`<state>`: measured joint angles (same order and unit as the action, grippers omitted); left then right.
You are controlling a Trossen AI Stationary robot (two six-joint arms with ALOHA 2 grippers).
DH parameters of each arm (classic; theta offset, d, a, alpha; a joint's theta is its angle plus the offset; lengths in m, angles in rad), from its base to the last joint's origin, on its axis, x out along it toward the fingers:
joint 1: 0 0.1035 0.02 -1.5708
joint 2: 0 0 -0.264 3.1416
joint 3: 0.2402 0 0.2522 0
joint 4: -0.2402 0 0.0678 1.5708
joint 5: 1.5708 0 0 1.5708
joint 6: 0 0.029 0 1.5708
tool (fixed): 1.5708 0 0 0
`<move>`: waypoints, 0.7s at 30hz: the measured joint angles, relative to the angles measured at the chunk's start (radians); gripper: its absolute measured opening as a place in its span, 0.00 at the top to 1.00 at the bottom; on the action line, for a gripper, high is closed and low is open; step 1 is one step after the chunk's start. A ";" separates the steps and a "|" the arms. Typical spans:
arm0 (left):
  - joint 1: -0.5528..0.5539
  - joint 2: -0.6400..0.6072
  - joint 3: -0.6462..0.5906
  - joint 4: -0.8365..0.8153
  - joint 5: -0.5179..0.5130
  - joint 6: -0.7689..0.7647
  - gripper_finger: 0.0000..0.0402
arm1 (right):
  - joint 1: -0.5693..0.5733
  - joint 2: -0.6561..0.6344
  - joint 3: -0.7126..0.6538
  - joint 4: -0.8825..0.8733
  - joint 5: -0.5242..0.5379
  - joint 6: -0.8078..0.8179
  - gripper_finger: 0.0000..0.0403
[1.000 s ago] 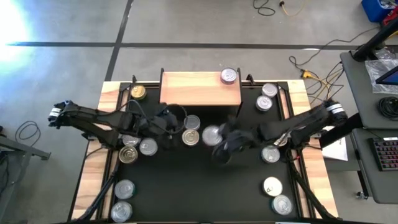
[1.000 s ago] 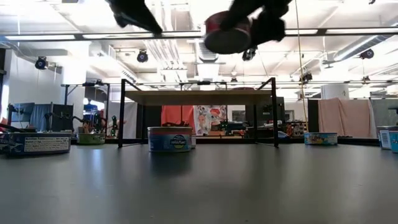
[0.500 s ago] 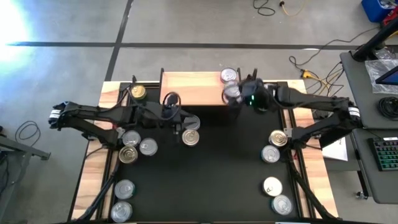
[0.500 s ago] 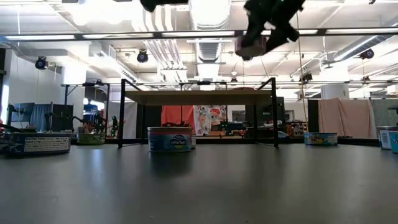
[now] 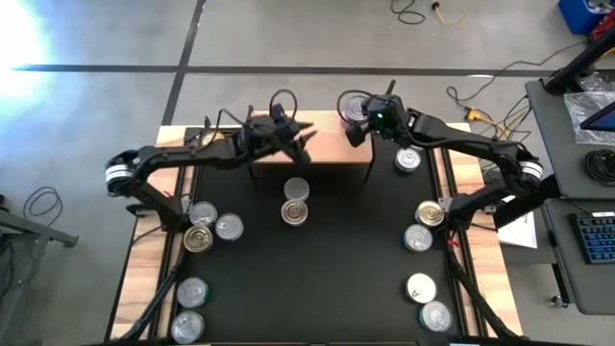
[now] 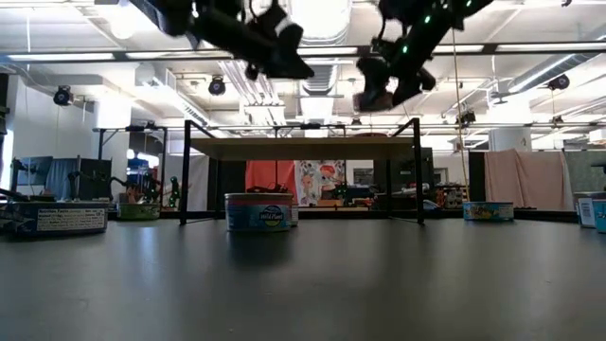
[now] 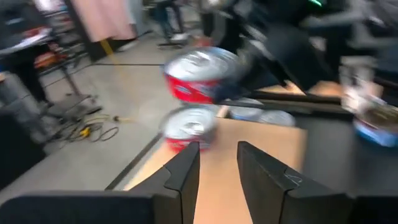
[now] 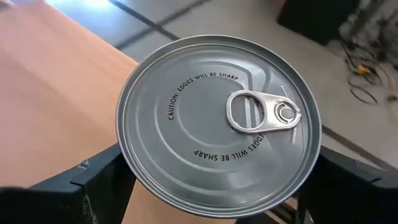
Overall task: Stack canned seafood by type on shelf
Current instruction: Stack the red tuna can on top of the other red tuna can on the shelf
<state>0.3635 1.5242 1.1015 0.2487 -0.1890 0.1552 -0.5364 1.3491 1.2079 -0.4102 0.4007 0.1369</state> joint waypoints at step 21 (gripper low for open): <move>0.273 0.123 0.003 0.206 0.481 -0.153 0.79 | -0.040 0.089 0.001 0.057 -0.094 0.062 0.10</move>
<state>0.6366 1.6470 1.1042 0.4544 0.2917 0.0017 -0.5769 1.4386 1.2090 -0.3534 0.3071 0.1985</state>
